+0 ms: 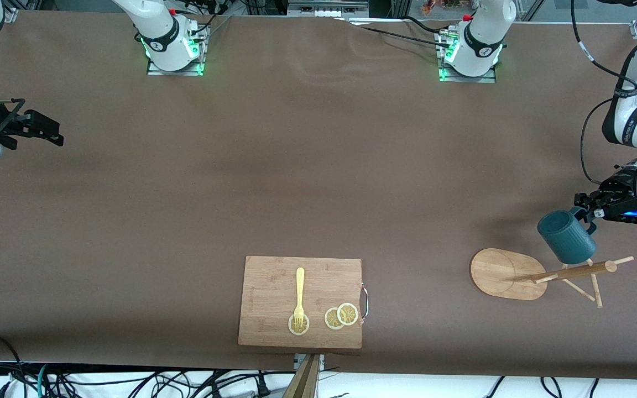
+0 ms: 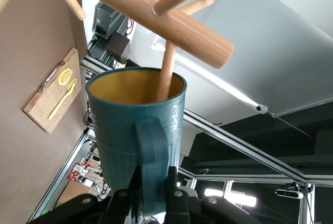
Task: Pass cup and hang on rack
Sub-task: 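Hang the mug on a rack peg and open the left gripper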
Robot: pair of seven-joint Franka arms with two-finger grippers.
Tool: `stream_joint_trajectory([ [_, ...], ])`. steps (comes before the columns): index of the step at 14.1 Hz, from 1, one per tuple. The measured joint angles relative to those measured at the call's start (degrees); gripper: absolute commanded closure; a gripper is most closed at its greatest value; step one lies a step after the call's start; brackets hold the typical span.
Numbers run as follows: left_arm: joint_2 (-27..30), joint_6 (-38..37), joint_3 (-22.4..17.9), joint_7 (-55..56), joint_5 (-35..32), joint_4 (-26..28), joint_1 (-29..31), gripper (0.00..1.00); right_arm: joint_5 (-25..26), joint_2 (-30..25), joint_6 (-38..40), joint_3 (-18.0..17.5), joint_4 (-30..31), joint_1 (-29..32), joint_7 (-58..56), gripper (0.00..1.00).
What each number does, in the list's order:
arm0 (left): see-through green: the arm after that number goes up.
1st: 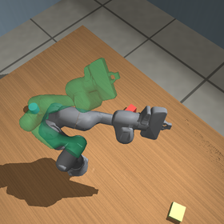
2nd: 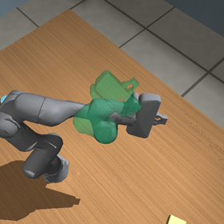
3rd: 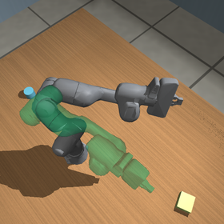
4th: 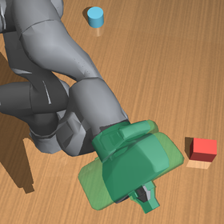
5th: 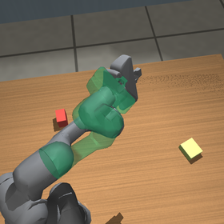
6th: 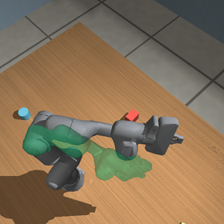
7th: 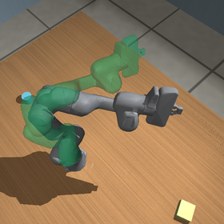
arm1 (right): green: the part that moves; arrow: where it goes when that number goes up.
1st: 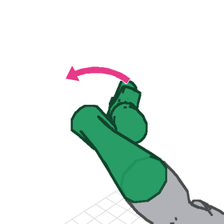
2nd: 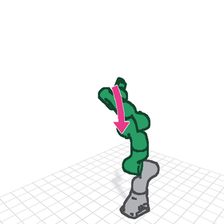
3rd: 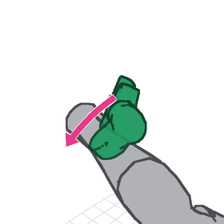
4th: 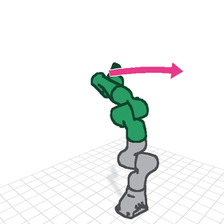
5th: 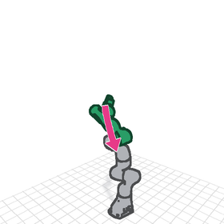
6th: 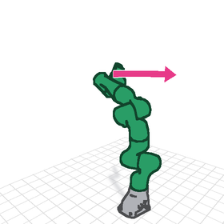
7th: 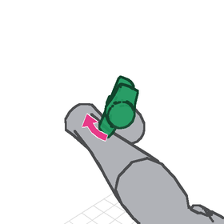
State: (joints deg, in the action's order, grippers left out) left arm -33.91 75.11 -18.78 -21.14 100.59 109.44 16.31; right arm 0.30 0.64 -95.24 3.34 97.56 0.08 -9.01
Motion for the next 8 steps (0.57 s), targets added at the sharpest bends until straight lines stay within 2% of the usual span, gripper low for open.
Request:
stream_joint_trajectory([
  [3, -1.64, -0.48, 0.0, 0.0, 0.91, -1.02, 0.19, 1.0, 0.0, 0.01, 0.0, 0.0, 0.0, 0.0, 0.0, 0.0],
  [4, -2.08, -0.49, 0.0, 0.01, 0.93, -1.53, 0.37, 0.9, 0.0, 0.01, 0.0, 0.0, 0.0, 0.01, 0.0, 0.0],
  [5, -2.49, -0.63, 0.01, 0.02, 0.95, -1.88, 0.56, 0.68, 0.0, 0.01, 0.0, 0.01, 0.0, 0.03, 0.0, 0.0],
  [6, -2.83, -0.95, 0.01, 0.01, 1.01, -2.17, 0.71, 0.54, 0.0, 0.01, 0.0, 0.02, 0.0, 0.05, 0.0, 0.0],
  [7, -3.08, -0.99, 0.01, 0.01, 1.02, -2.42, 0.79, 0.01, 0.0, 0.01, 0.0, 0.03, 0.0, 0.06, 0.0, 0.0],
  [8, -3.31, -1.01, 0.01, 0.0, 1.03, -2.77, 0.85, 0.0, 0.0, 0.01, 0.0, 0.04, 0.0, 0.07, 0.0, 0.0],
])
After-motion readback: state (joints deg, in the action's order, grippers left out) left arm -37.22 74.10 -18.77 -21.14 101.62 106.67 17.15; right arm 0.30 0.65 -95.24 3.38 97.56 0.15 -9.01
